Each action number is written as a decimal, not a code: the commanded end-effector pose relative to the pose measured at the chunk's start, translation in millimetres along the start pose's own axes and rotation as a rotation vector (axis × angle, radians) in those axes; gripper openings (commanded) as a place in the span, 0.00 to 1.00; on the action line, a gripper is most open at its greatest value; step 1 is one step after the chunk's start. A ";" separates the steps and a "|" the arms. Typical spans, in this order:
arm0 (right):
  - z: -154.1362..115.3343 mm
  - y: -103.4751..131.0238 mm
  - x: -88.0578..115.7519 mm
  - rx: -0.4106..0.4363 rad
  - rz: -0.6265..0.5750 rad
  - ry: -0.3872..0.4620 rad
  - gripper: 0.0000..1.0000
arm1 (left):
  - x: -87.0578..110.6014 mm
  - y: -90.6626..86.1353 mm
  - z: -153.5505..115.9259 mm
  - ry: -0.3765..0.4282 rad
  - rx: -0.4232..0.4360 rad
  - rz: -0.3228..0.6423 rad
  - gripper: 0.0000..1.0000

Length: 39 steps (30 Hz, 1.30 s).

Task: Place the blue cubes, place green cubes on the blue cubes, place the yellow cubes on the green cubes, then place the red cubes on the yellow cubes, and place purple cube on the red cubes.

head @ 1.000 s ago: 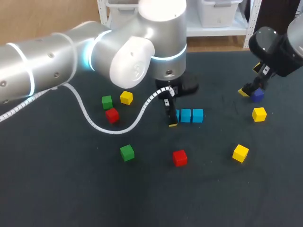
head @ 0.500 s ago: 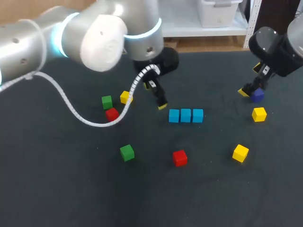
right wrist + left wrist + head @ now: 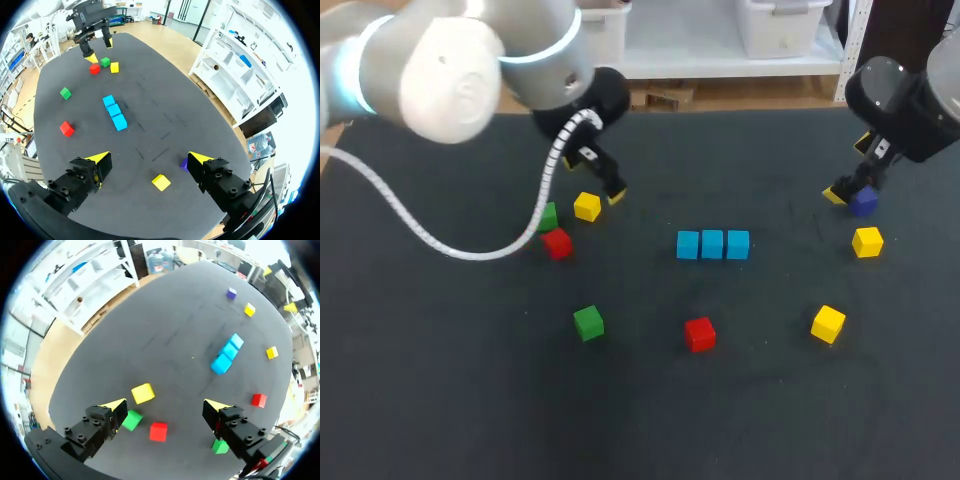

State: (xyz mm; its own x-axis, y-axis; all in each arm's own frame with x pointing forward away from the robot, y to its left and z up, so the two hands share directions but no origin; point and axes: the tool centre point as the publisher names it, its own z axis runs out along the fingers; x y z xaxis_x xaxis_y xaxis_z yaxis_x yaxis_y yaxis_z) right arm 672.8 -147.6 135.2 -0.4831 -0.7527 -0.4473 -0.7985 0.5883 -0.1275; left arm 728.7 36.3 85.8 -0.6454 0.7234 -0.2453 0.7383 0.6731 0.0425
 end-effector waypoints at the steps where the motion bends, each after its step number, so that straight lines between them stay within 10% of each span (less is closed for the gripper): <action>1: 0.3 0.4 0.3 0.003 0.001 -0.001 1.00 | 17.7 10.9 -8.9 -0.097 -0.007 -0.022 1.00; 11: 0.3 0.4 0.3 0.003 0.001 -0.001 1.00 | 33.2 42.9 2.4 -0.063 -0.045 -0.085 1.00; 29: 0.3 0.4 0.3 0.003 0.001 -0.001 1.00 | 76.5 44.3 -22.6 0.058 -0.087 0.134 1.00; 39: 0.3 0.4 0.3 0.003 0.001 -0.001 1.00 | 79.3 46.9 14.8 0.162 0.042 0.331 1.00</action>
State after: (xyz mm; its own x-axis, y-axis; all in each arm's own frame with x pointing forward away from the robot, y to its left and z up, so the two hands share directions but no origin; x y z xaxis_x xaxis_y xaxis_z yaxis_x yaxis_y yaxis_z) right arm 672.8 -147.5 135.2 -0.4830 -0.7527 -0.4473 -0.7986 0.5882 -0.1275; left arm 698.2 130.5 60.5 -0.3992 0.9128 -0.0869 0.9075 0.4068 0.1049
